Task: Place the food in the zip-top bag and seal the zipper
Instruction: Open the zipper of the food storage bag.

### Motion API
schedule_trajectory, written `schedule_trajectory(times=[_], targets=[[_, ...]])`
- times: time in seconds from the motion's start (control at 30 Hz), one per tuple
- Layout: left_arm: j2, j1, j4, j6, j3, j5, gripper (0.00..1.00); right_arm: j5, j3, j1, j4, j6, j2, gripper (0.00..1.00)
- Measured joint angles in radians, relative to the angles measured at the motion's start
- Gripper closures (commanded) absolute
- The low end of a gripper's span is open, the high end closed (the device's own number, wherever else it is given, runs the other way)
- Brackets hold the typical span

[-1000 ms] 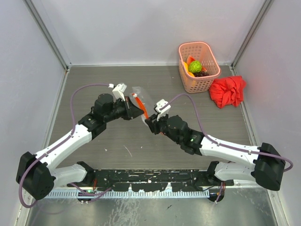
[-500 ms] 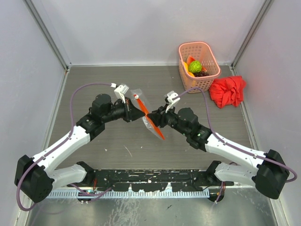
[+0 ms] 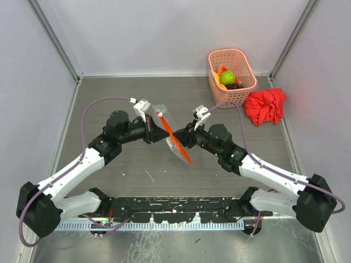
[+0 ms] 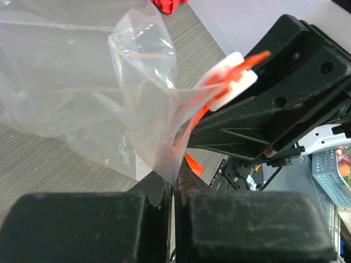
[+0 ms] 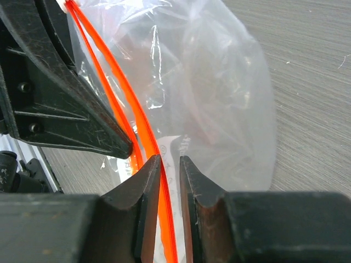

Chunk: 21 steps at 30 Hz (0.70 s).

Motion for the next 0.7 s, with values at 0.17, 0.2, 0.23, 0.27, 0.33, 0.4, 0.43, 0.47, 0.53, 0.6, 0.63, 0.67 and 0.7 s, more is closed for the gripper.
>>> schedule_trajectory(times=[0.17, 0.2, 0.23, 0.27, 0.33, 0.4, 0.43, 0.47, 0.53, 0.6, 0.63, 0.67, 0.7], targets=[[-0.003, 0.000, 0.000, 0.013, -0.006, 0.010, 1.00, -0.058, -0.015, -0.020, 0.011, 0.007, 0.000, 0.73], [-0.003, 0.000, 0.000, 0.014, -0.006, 0.012, 1.00, -0.071, -0.016, -0.021, 0.015, 0.006, 0.000, 0.71], [-0.004, 0.000, 0.000, 0.015, -0.006, 0.015, 1.00, -0.086, -0.018, -0.021, 0.019, 0.006, 0.000, 0.70], [-0.005, 0.000, 0.002, 0.017, -0.006, 0.019, 1.00, -0.098, -0.018, -0.021, 0.022, 0.007, 0.000, 0.68], [-0.008, 0.000, 0.003, 0.018, -0.007, 0.023, 1.00, -0.123, -0.019, -0.022, 0.031, 0.006, 0.000, 0.66], [-0.012, 0.000, 0.006, 0.018, -0.007, 0.027, 1.00, -0.142, -0.020, -0.025, 0.037, 0.006, 0.001, 0.66], [-0.014, 0.000, 0.008, 0.018, -0.007, 0.028, 1.00, -0.148, -0.021, -0.026, 0.039, 0.006, 0.002, 0.66], [-0.016, 0.000, 0.008, 0.018, -0.008, 0.030, 1.00, -0.153, -0.021, -0.026, 0.041, 0.006, 0.003, 0.66], [-0.022, 0.000, 0.012, 0.019, -0.011, 0.033, 1.00, -0.163, -0.022, -0.026, 0.045, 0.006, 0.008, 0.65], [-0.026, 0.000, 0.015, 0.019, -0.016, 0.035, 1.00, -0.177, -0.022, -0.027, 0.045, 0.006, 0.012, 0.65], [-0.027, 0.000, 0.016, 0.019, -0.017, 0.036, 1.00, -0.183, -0.022, -0.028, 0.047, 0.005, 0.015, 0.65], [-0.027, 0.000, 0.018, 0.018, -0.019, 0.037, 1.00, -0.191, -0.022, -0.028, 0.050, 0.006, 0.019, 0.63], [-0.027, 0.000, 0.020, 0.018, -0.021, 0.037, 1.00, -0.197, -0.022, -0.028, 0.052, 0.005, 0.023, 0.62]])
